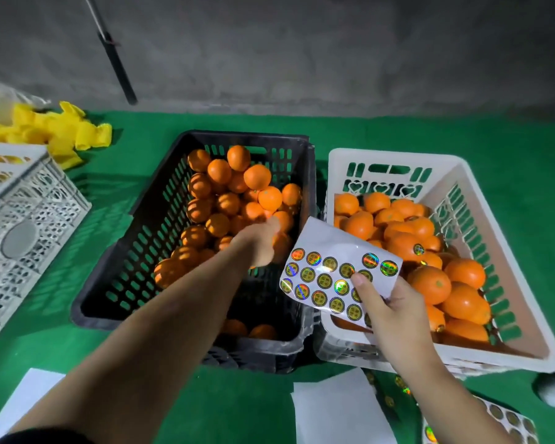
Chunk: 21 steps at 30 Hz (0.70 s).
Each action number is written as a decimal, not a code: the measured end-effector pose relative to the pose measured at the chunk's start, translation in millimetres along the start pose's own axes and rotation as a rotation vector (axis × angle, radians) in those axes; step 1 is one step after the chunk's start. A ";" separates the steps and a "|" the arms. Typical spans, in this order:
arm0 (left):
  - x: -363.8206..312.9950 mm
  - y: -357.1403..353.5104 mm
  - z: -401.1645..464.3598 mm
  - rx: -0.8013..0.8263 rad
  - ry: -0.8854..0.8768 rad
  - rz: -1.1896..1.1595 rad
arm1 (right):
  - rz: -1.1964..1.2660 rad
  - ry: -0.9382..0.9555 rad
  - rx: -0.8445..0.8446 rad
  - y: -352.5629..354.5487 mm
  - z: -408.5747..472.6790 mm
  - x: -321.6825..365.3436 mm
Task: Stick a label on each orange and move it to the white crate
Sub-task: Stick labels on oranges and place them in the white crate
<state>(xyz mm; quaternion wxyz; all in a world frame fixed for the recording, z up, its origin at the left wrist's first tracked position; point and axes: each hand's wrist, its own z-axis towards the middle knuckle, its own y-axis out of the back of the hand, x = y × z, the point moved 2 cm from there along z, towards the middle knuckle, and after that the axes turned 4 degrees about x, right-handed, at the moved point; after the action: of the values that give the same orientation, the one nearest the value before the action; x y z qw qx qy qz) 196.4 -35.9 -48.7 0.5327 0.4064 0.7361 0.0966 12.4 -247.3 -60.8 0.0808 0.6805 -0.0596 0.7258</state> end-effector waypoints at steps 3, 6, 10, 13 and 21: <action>1.9 18.1 -21.8 -0.133 -0.041 -0.236 | 0.022 0.018 -0.021 -0.1 -0.2 4.2; -0.3 10.3 -82.4 -0.084 -0.104 -0.722 | 0.088 0.052 -0.050 3.6 0.2 6.7; -15.8 -40.3 -155.0 -0.003 -0.261 -1.007 | 0.059 0.021 -0.069 5.5 -9.8 18.1; -23.8 -65.1 -190.0 -0.017 -0.340 -1.051 | 0.138 -0.037 -0.103 6.2 -21.1 21.4; -17.7 -70.1 -219.5 -0.093 -0.358 -0.856 | 0.225 -0.031 -0.084 6.7 -61.4 59.4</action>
<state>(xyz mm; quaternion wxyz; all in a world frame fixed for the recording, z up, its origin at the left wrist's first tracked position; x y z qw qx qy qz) -25.9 -30.1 14.3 0.6609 0.0519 0.7290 -0.1705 -52.6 -239.6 -5.4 0.0262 0.6766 -0.1671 0.7167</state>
